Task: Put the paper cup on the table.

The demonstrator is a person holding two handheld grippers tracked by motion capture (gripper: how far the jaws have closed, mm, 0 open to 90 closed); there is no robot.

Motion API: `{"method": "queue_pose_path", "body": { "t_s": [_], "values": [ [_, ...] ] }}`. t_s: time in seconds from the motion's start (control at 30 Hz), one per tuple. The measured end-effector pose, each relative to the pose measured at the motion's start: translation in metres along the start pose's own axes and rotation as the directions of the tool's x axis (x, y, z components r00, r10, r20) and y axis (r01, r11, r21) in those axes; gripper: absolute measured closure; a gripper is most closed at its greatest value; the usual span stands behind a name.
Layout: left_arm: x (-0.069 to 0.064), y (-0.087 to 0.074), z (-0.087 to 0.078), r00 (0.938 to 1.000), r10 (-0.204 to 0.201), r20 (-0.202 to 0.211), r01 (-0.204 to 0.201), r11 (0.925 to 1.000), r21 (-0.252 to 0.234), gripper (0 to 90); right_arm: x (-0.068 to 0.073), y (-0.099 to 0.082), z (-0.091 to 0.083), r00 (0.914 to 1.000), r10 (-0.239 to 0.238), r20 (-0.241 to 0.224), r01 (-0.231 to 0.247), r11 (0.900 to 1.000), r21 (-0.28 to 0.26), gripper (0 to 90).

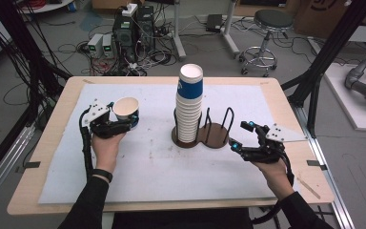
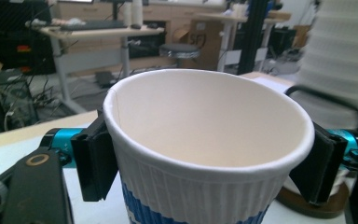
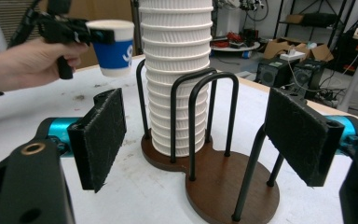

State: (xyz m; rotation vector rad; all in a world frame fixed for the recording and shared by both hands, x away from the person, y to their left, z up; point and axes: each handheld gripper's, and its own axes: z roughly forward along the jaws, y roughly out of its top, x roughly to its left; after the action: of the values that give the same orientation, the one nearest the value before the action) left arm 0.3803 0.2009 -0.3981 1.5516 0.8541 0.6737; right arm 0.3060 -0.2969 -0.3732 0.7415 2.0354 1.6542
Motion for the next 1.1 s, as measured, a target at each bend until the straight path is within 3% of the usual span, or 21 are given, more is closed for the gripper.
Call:
{"method": "queue_pose_path", "body": {
  "t_s": [0.23,0.37,0.47,0.6,0.8,1.03,1.1],
  "values": [
    [0.012,-0.019,0.021,0.9995,-0.029,-0.013,0.029,0.9993,0.023,21.9,-0.001,0.000,-0.001,0.9999,0.000,0.011,0.000,1.0000,-0.005,21.4],
    [0.016,-0.027,0.029,0.9994,-0.012,-0.032,0.013,0.9986,0.051,21.9,0.000,0.000,-0.001,0.9999,-0.002,0.017,0.002,1.0000,-0.002,21.5],
    [0.018,-0.031,0.032,0.9993,-0.016,-0.035,0.018,0.9985,0.052,21.9,-0.001,0.000,-0.001,0.9999,0.003,0.016,-0.003,1.0000,-0.008,21.4],
    [0.019,-0.035,0.035,0.9995,-0.002,-0.033,0.006,0.9944,0.105,21.9,-0.002,-0.001,-0.001,0.9999,0.006,0.013,-0.006,1.0000,-0.005,21.4],
    [0.018,-0.034,0.033,0.9992,-0.002,-0.040,0.007,0.9914,0.130,19.5,-0.001,-0.001,0.000,0.9999,0.006,0.013,-0.006,1.0000,-0.004,21.4],
    [0.014,-0.032,0.031,0.9993,0.009,-0.036,-0.001,0.9808,0.195,17.8,-0.002,-0.002,0.000,0.9997,0.015,0.018,-0.015,0.9998,-0.014,20.4],
    [0.015,-0.034,0.030,0.9990,0.017,-0.042,-0.007,0.9719,0.235,17.9,-0.002,-0.002,0.000,0.9997,0.010,0.022,-0.010,0.9998,-0.016,20.3]
  ]
}}
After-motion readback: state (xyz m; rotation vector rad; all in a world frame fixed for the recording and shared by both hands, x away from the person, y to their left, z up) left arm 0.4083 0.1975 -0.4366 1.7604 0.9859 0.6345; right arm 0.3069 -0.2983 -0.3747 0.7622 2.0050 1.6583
